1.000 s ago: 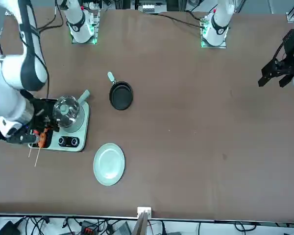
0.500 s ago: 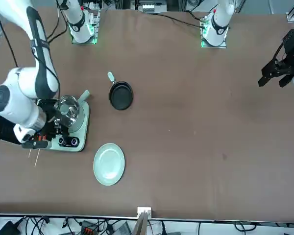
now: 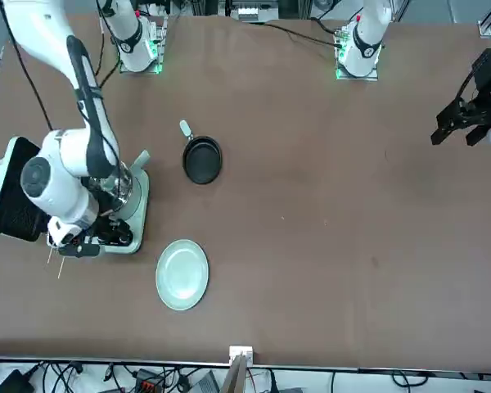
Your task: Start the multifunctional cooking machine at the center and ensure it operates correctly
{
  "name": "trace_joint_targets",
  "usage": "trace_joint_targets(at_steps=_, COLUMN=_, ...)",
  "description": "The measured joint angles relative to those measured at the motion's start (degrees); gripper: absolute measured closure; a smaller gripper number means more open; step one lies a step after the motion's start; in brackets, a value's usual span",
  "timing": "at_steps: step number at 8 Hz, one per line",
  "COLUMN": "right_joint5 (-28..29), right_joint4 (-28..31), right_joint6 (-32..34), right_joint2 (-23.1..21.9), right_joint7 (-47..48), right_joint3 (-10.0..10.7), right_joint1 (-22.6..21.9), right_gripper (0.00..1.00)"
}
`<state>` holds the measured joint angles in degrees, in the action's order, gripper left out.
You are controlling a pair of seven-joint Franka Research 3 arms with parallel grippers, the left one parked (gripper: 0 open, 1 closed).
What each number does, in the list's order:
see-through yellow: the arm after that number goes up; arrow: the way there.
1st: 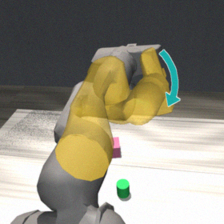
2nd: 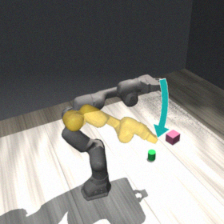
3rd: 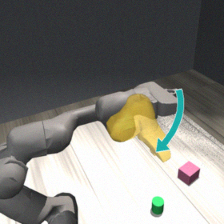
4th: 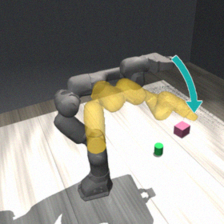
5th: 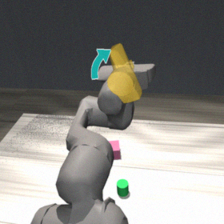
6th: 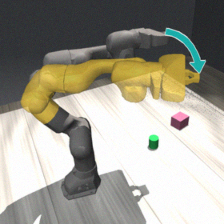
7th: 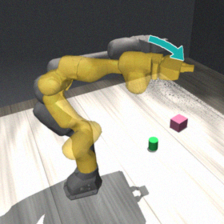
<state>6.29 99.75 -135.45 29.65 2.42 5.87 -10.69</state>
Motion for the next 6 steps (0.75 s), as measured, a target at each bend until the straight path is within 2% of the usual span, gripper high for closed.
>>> trace_joint_targets(at_steps=6, right_joint5=0.01, right_joint4=2.43, right_joint6=-2.22, right_joint2=1.33, right_joint7=0.07, right_joint3=0.17, right_joint1=0.08, right_gripper=0.25)
